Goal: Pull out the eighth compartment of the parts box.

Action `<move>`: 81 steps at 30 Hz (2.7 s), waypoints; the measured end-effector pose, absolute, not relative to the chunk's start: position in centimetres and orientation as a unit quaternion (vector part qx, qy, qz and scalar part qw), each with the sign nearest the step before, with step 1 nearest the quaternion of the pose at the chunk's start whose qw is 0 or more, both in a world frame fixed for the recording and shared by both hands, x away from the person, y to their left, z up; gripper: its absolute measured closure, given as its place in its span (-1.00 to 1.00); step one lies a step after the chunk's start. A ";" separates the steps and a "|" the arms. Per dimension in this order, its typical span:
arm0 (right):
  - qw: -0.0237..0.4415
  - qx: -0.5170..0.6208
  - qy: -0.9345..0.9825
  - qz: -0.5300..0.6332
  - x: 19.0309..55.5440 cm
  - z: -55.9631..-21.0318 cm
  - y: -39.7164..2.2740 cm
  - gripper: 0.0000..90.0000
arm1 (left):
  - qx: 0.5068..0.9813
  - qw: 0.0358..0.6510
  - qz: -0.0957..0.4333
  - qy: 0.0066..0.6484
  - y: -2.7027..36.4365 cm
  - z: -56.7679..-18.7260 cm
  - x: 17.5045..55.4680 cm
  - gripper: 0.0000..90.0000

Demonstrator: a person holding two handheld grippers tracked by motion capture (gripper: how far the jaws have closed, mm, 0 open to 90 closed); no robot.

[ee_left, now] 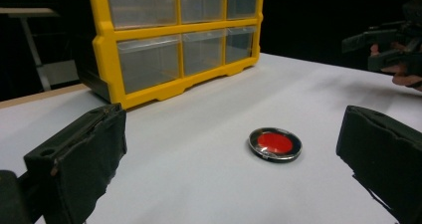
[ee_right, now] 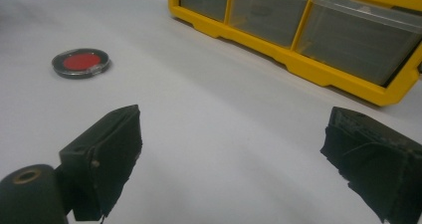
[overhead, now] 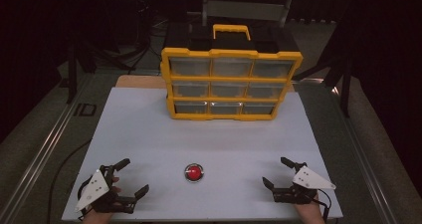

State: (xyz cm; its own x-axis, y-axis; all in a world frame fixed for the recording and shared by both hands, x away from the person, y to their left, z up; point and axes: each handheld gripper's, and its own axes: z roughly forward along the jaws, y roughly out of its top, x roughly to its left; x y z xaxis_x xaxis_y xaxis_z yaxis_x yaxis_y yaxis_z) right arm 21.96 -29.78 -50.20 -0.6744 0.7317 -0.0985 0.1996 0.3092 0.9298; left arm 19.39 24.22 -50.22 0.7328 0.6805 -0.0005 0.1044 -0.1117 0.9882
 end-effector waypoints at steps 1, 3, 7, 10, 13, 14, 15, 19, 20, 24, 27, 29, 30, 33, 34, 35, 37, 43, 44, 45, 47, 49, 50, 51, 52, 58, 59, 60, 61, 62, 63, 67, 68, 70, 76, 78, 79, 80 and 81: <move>0.263 0.305 0.765 0.502 22.0 -50.2 -29.8 -0.82 | 0.707 0.606 0.238 0.278 24.1 -50.2 19.4 -1.00; 0.260 0.305 0.768 0.500 22.1 -50.3 -29.7 -0.82 | 0.704 0.608 0.239 0.278 24.0 -50.1 19.3 -1.00; 0.258 0.298 0.775 0.494 22.0 -50.4 -29.5 -0.82 | 0.704 0.609 0.240 0.276 23.9 -50.0 19.2 -1.00; 0.257 0.299 0.774 0.496 21.9 -50.3 -29.5 -0.82 | 0.704 0.608 0.241 0.275 23.8 -50.1 19.2 -1.00; 0.258 0.300 0.773 0.496 21.9 -50.3 -29.6 -0.82 | 0.703 0.608 0.244 0.276 23.9 -50.1 19.1 -1.00; 0.258 0.300 0.773 0.496 21.9 -50.2 -29.6 -0.82 | 0.702 0.609 0.245 0.277 23.9 -50.1 19.1 -1.00; 0.258 0.300 0.774 0.495 21.9 -50.2 -29.6 -0.82 | 0.702 0.608 0.246 0.277 24.0 -50.1 19.1 -1.00; 0.261 0.294 0.776 0.494 21.8 -50.0 -29.5 -0.81 | 0.701 0.611 0.245 0.274 24.1 -50.1 19.0 -0.99; 0.261 0.294 0.776 0.494 21.8 -50.0 -29.5 -0.81 | 0.701 0.611 0.245 0.274 24.1 -50.1 19.0 -1.00; 0.271 0.292 0.774 0.493 21.7 -49.8 -29.4 -0.81 | 0.701 0.612 0.245 0.272 24.1 -50.0 18.9 -1.00; 0.274 0.291 0.772 0.494 21.6 -49.7 -29.4 -0.81 | 0.701 0.613 0.245 0.270 24.0 -50.0 18.9 -1.00; 0.275 0.286 0.776 0.490 21.5 -49.7 -29.3 -0.81 | 0.701 0.612 0.245 0.271 24.0 -50.0 18.9 -1.00; 0.275 0.286 0.776 0.490 21.5 -49.7 -29.3 -0.81 | 0.701 0.612 0.245 0.271 24.0 -50.0 18.9 -1.00; 0.272 0.283 0.778 0.491 21.5 -49.7 -29.1 -0.81 | 0.701 0.612 0.245 0.272 24.0 -50.0 18.9 -1.00; 0.271 0.284 0.778 0.491 21.5 -49.6 -29.1 -0.81 | 0.701 0.612 0.245 0.272 24.0 -50.0 18.9 -1.00; 0.271 0.284 0.778 0.491 21.5 -49.6 -29.1 -0.81 | 0.701 0.612 0.245 0.273 24.0 -50.0 18.9 -1.00; 0.272 0.283 0.777 0.492 21.4 -49.6 -29.1 -0.81 | 0.700 0.612 0.246 0.273 24.0 -50.0 18.9 -1.00; 0.276 0.276 0.779 0.490 21.3 -48.9 -28.8 -0.81 | 0.700 0.612 0.246 0.274 24.1 -50.0 18.9 -1.00; 0.278 0.274 0.780 0.489 21.2 -48.7 -28.7 -0.81 | 0.700 0.612 0.246 0.273 24.1 -50.0 18.9 -1.00; 0.283 0.269 0.780 0.489 21.2 -48.3 -28.7 -0.81 | 0.701 0.611 0.246 0.273 24.1 -49.9 18.8 -1.00; 0.286 0.267 0.779 0.489 21.2 -48.0 -28.6 -0.81 | 0.700 0.612 0.246 0.274 24.1 -49.9 18.8 -1.00; 0.295 0.259 0.780 0.488 21.1 -47.5 -28.5 -0.81 | 0.700 0.612 0.246 0.274 24.1 -49.9 18.9 -1.00; 0.300 0.255 0.781 0.485 21.0 -47.2 -28.5 -0.81 | 0.700 0.612 0.246 0.275 24.1 -49.9 18.9 -1.00; 0.303 0.250 0.781 0.485 21.0 -47.0 -28.4 -0.81 | 0.700 0.612 0.246 0.275 24.1 -49.9 18.9 -1.00; 0.307 0.246 0.783 0.482 21.0 -46.7 -28.4 -0.81 | 0.699 0.612 0.247 0.275 24.2 -49.9 18.8 -1.00; 0.327 0.233 0.780 0.480 21.4 -45.3 -28.3 -0.81 | 0.699 0.613 0.247 0.275 24.2 -49.9 18.8 -1.00; 0.328 0.232 0.780 0.480 21.5 -45.1 -28.2 -0.81 | 0.699 0.613 0.247 0.274 24.1 -49.9 18.8 -1.00; 0.331 0.228 0.780 0.480 21.7 -44.7 -28.2 -0.81 | 0.699 0.612 0.248 0.274 24.1 -49.9 18.8 -1.00; 0.332 0.228 0.778 0.482 21.8 -44.5 -28.2 -0.81 | 0.699 0.613 0.247 0.274 24.1 -49.8 18.8 -1.00; 0.332 0.226 0.777 0.485 21.9 -44.2 -28.1 -0.81 | 0.699 0.613 0.247 0.274 24.1 -49.8 18.8 -1.00; 0.332 0.221 0.778 0.485 22.1 -43.6 -28.0 -0.81 | 0.698 0.613 0.247 0.274 24.1 -49.8 18.8 -1.00; 0.339 0.215 0.779 0.481 22.7 -42.9 -27.6 -0.81 | 0.698 0.614 0.247 0.274 24.2 -49.8 18.8 -1.00; 0.343 0.211 0.779 0.480 22.8 -42.7 -27.5 -0.81 | 0.698 0.614 0.247 0.274 24.2 -49.8 18.8 -1.00; 0.345 0.207 0.779 0.482 23.2 -42.2 -27.4 -0.81 | 0.698 0.614 0.248 0.274 24.2 -49.8 18.8 -1.00; 0.357 0.185 0.780 0.479 24.1 -40.7 -26.4 -0.81 | 0.697 0.614 0.248 0.275 24.3 -49.8 18.8 -1.00; 0.360 0.176 0.783 0.476 24.4 -40.3 -26.0 -0.81 | 0.697 0.614 0.248 0.275 24.3 -49.8 18.8 -1.00; 0.365 0.166 0.785 0.473 24.7 -39.9 -25.6 -0.81 | 0.697 0.614 0.248 0.275 24.3 -49.8 18.8 -1.00; 0.366 0.163 0.785 0.472 24.9 -39.7 -25.4 -0.81 | 0.697 0.615 0.248 0.275 24.3 -49.8 18.8 -1.00; 0.366 0.163 0.785 0.472 24.9 -39.7 -25.4 -0.81 | 0.697 0.614 0.248 0.275 24.3 -49.8 18.8 -1.00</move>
State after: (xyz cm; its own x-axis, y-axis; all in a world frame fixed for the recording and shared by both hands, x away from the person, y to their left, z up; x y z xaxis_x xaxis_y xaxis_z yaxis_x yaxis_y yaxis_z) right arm 24.88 -25.36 -39.71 -0.6783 0.6021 -0.4213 -0.0890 0.5018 0.8604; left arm 18.75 24.28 -49.78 0.7259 0.6878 0.0073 0.0786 -0.0935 0.9925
